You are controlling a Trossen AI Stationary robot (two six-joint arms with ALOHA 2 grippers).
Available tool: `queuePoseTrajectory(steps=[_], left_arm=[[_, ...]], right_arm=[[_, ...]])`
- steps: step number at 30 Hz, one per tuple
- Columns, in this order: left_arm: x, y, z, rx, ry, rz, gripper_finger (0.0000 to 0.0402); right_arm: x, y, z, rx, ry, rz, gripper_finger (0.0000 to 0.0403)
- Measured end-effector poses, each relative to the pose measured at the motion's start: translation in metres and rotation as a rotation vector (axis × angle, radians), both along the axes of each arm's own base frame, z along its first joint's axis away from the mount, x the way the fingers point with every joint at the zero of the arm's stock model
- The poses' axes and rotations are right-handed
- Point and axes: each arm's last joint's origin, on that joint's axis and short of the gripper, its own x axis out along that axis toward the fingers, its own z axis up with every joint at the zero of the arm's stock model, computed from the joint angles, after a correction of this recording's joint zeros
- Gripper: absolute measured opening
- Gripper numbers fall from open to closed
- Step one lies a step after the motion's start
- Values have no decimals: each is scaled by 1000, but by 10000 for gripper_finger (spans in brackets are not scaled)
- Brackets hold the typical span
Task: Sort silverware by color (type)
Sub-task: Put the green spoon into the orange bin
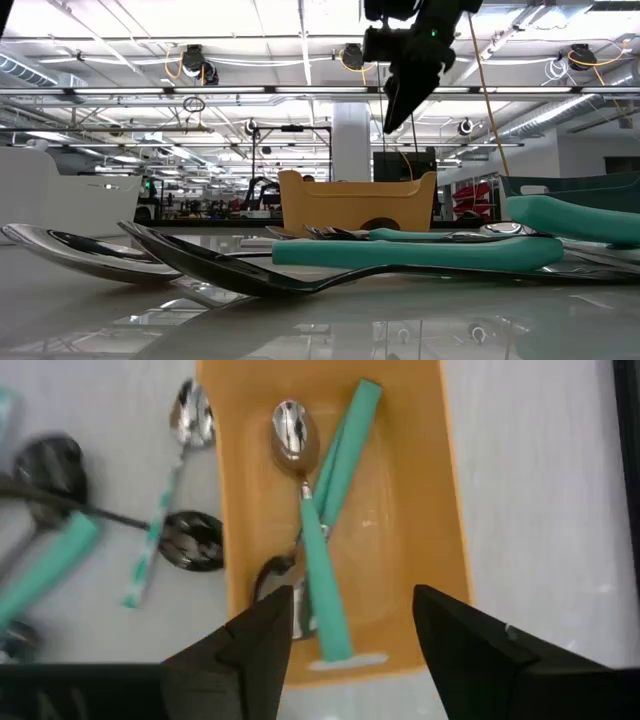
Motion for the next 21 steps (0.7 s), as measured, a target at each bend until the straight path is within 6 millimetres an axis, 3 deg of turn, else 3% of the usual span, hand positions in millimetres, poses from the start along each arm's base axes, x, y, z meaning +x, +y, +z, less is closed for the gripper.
queuePoseTrajectory(steps=[5,12,17,21], left_arm=[[-4,-13,0,6,-5,-17,191],[-12,-28,-2,68,11,-30,191],[-6,-37,-15,92,54,-62,191],[9,-50,-25,-1,0,-147,191]], right_arm=[[-13,19,25,93,-33,-122,196],[-39,65,58,273,-147,-174,187],[-58,101,73,382,-175,-197,178],[-73,128,74,391,-150,-229,170]])
